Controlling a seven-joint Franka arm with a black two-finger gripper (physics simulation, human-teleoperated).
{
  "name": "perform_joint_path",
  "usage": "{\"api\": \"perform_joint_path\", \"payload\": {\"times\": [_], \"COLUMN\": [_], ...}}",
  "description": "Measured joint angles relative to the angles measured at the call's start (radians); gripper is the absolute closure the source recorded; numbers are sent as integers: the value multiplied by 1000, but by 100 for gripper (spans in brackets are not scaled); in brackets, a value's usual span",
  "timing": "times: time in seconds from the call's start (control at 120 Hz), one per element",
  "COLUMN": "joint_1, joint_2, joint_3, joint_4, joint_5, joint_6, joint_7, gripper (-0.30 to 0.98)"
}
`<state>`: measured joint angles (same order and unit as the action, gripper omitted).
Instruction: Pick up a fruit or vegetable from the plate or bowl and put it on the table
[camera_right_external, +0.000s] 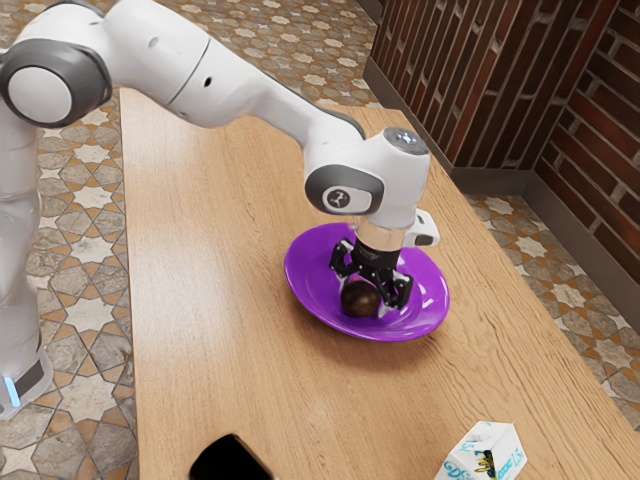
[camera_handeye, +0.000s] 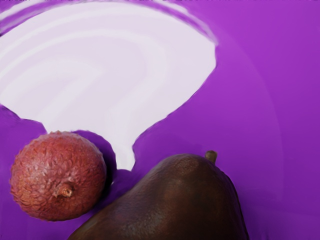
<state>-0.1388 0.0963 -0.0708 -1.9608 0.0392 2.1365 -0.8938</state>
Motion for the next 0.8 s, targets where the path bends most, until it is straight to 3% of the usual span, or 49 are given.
{"api": "perform_joint_path", "payload": {"times": [0.175,0.458,0.583,0.642,0.8], "joint_1": [2,0,-59,-24,221], "joint_2": [3,-113,-163,-175,-178], "joint_3": [2,11,124,185,255], "joint_4": [1,3,7,10,12], "joint_5": [8,19,17,15,16], "joint_6": [0,-1,-2,-2,-2], "joint_7": [-3,-20,-26,-28,-32], "gripper": [25,28,28,28,28]}}
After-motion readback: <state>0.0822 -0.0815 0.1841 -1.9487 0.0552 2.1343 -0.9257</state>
